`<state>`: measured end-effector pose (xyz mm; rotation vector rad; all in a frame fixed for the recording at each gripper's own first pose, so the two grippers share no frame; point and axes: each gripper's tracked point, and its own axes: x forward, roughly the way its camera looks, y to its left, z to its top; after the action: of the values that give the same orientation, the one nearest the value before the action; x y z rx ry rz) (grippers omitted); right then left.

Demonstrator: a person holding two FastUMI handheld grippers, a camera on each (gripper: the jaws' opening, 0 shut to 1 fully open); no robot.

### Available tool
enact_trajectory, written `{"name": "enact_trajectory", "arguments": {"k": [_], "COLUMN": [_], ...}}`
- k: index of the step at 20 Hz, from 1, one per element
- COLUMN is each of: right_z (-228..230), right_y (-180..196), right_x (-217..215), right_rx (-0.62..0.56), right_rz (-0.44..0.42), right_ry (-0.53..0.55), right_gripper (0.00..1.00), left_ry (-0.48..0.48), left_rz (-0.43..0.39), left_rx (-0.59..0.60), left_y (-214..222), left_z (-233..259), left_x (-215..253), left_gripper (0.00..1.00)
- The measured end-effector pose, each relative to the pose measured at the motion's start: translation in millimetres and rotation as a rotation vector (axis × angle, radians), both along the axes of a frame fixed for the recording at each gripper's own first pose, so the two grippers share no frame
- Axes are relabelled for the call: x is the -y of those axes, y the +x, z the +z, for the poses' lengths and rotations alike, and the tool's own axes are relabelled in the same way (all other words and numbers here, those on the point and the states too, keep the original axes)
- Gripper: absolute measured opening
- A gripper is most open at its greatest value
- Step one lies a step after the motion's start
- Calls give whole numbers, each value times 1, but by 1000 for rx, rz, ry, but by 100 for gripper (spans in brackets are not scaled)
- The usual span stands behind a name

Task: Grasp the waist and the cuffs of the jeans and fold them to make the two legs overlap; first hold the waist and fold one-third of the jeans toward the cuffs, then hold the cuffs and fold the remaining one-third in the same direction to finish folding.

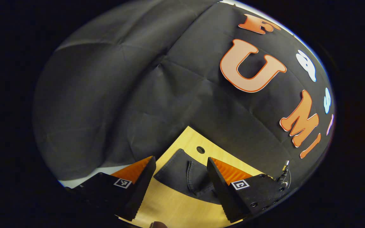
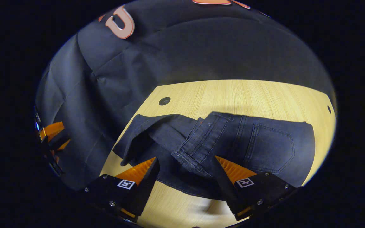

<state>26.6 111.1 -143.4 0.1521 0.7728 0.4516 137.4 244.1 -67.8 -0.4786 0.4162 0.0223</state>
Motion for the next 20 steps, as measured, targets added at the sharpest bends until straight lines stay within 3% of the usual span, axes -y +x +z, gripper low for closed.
{"name": "enact_trajectory", "arguments": {"k": [2, 5, 8, 13, 20], "right_z": [9, 29, 42, 54, 45], "right_y": [-6, -11, -10, -11, -12], "right_x": [4, 22, 46, 80, 105], "right_rx": [-35, -82, -101, -124, -191], "right_rz": [-22, -75, -132, -187, -250], "right_ry": [71, 176, 235, 291, 335], "right_gripper": [99, 98, 98, 98, 99], "left_ry": [-76, -275, -389, -453, -460], "left_rz": [15, 48, 93, 201, 200], "left_rx": [-29, -100, -202, -280, -325], "left_y": [4, 12, 19, 39, 59], "left_z": [-14, -45, -103, -173, -197], "left_x": [5, 20, 26, 3, 10], "left_gripper": [98, 98, 98, 98, 98]}}
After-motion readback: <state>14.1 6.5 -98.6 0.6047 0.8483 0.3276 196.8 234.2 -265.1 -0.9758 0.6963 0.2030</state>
